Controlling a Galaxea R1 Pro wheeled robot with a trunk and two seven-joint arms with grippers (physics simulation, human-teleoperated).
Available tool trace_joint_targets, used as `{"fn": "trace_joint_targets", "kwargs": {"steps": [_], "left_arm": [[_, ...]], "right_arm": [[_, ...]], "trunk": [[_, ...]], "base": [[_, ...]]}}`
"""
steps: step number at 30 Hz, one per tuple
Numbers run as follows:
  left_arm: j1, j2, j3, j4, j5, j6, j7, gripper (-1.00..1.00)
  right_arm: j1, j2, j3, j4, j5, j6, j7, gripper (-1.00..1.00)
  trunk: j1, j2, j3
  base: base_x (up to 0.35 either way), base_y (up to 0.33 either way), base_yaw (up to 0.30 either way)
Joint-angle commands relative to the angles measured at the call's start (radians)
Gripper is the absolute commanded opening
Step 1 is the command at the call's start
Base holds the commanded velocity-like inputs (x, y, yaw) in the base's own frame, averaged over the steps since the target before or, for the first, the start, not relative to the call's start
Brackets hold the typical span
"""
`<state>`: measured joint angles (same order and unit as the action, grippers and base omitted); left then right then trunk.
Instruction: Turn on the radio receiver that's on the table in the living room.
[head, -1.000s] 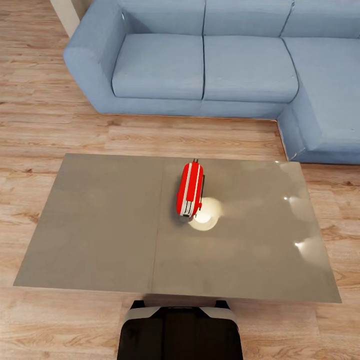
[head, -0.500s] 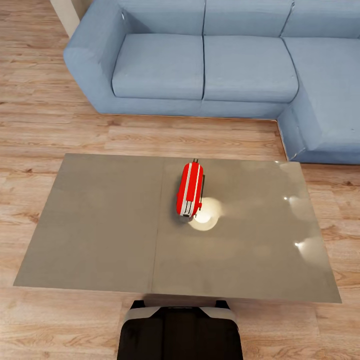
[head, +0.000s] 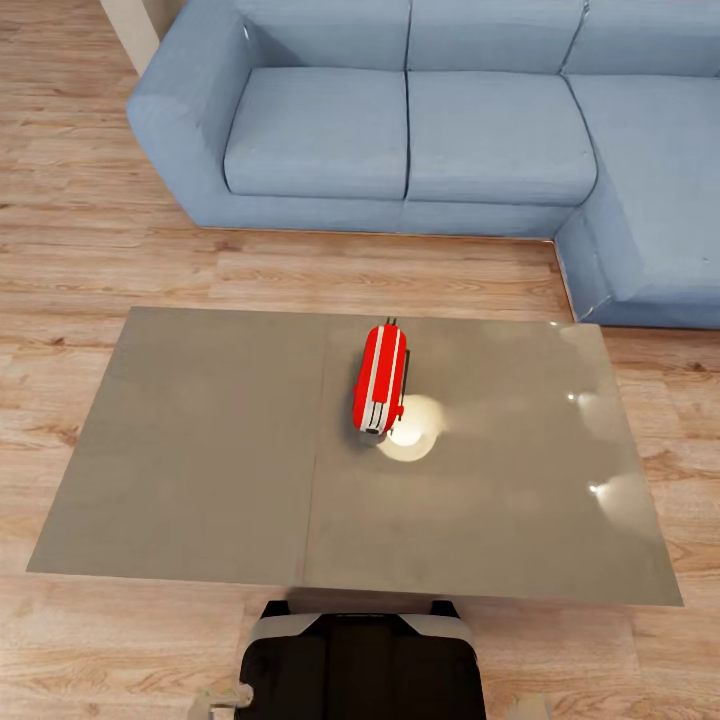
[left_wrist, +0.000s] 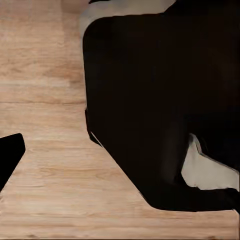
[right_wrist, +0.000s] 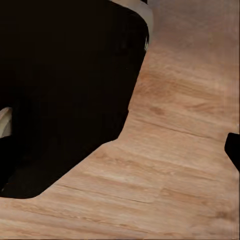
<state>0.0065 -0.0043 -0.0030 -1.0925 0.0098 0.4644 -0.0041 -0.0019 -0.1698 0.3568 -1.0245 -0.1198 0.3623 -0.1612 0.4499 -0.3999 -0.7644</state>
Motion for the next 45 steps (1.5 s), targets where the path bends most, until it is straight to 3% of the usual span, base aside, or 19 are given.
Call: {"fn": "trace_joint_targets", "kwargs": {"steps": [1,2,4,6,8,12,19,24,26,30,31,32,34,36,38,40,45], "left_arm": [[0.000,-0.001,0.000,-0.121,0.001,0.026,0.000,1.00],[0.000,-0.003,-0.001,-0.219,0.005,0.076,0.000,1.00],[-0.002,-0.008,-0.002,-0.328,0.012,0.138,0.001,1.00],[-0.008,-0.019,-0.002,-0.394,0.017,0.185,0.001,1.00],[-0.023,-0.026,-0.002,-0.416,0.019,0.201,0.000,1.00],[-0.095,-0.054,-0.003,-0.435,0.021,0.216,-0.001,1.00],[-0.208,-0.065,-0.006,-0.431,0.024,0.220,-0.019,1.00],[-0.224,-0.065,-0.006,-0.411,0.026,0.210,-0.057,1.00],[-0.227,-0.064,-0.006,-0.395,0.025,0.205,-0.071,1.00],[-0.230,-0.067,-0.010,-0.377,0.023,0.195,-0.083,1.00],[-0.231,-0.069,-0.011,-0.372,0.021,0.193,-0.083,1.00],[-0.231,-0.069,-0.012,-0.371,0.021,0.193,-0.083,1.00],[-0.231,-0.070,-0.012,-0.369,0.020,0.193,-0.083,1.00],[-0.232,-0.071,-0.012,-0.363,0.018,0.192,-0.083,1.00],[-0.233,-0.071,-0.012,-0.351,0.017,0.190,-0.083,1.00],[-0.244,-0.071,-0.012,-0.332,0.017,0.183,-0.083,1.00],[-0.297,-0.083,-0.012,-0.276,0.022,0.180,-0.074,1.00]], "right_arm": [[0.000,-0.007,-0.005,-0.111,-0.001,0.036,-0.005,1.00],[-0.002,-0.018,-0.019,-0.210,-0.002,0.101,-0.017,1.00],[-0.008,-0.028,-0.038,-0.345,-0.002,0.187,-0.037,1.00],[-0.041,-0.034,-0.051,-0.460,-0.003,0.267,-0.058,1.00],[-0.086,-0.035,-0.057,-0.499,-0.004,0.310,-0.066,1.00],[-0.201,-0.031,-0.062,-0.532,-0.008,0.378,-0.075,1.00],[-0.364,-0.025,-0.063,-0.538,-0.010,0.422,-0.077,1.00],[-0.436,-0.009,-0.063,-0.538,-0.010,0.439,-0.079,1.00],[-0.476,0.009,-0.063,-0.539,-0.011,0.465,-0.082,1.00],[-0.617,0.061,-0.066,-0.539,-0.011,0.587,-0.097,1.00],[-0.684,0.099,-0.067,-0.538,-0.011,0.650,-0.102,1.00],[-0.711,0.120,-0.068,-0.538,-0.011,0.679,-0.105,1.00],[-0.737,0.141,-0.068,-0.537,-0.011,0.685,-0.112,1.00],[-0.803,0.195,-0.068,-0.534,-0.011,0.685,-0.140,1.00],[-0.849,0.232,-0.069,-0.525,-0.011,0.685,-0.167,1.00],[-0.874,0.249,-0.069,-0.518,-0.011,0.685,-0.185,1.00],[-0.888,0.262,-0.074,-0.514,-0.012,0.685,-0.197,1.00]], "trunk": [[0.000,0.000,0.000],[0.000,0.000,0.000],[0.000,0.000,0.000],[0.000,0.000,0.000],[0.000,0.000,0.000],[0.000,0.000,0.000],[0.000,0.000,0.000],[0.000,0.000,0.000],[0.000,0.000,0.000],[0.000,0.000,0.000],[0.000,0.000,0.000],[0.000,0.000,0.000],[0.000,0.000,0.000],[0.000,0.000,0.000],[0.000,0.000,0.000],[0.000,0.000,0.000],[0.000,0.000,0.000]], "base": [[0.000,0.000,0.000],[0.000,0.000,0.000],[0.000,0.000,0.000],[0.000,0.000,0.000],[0.000,0.000,0.000],[0.000,0.000,0.000],[0.000,0.000,0.000],[0.000,0.000,0.000],[0.000,0.000,0.000],[0.000,0.000,0.000],[0.000,0.000,0.000],[0.000,0.000,0.000],[0.000,0.000,0.000],[0.000,0.000,0.000],[0.000,0.000,0.000],[0.000,0.000,0.000],[0.000,0.000,0.000]]}}
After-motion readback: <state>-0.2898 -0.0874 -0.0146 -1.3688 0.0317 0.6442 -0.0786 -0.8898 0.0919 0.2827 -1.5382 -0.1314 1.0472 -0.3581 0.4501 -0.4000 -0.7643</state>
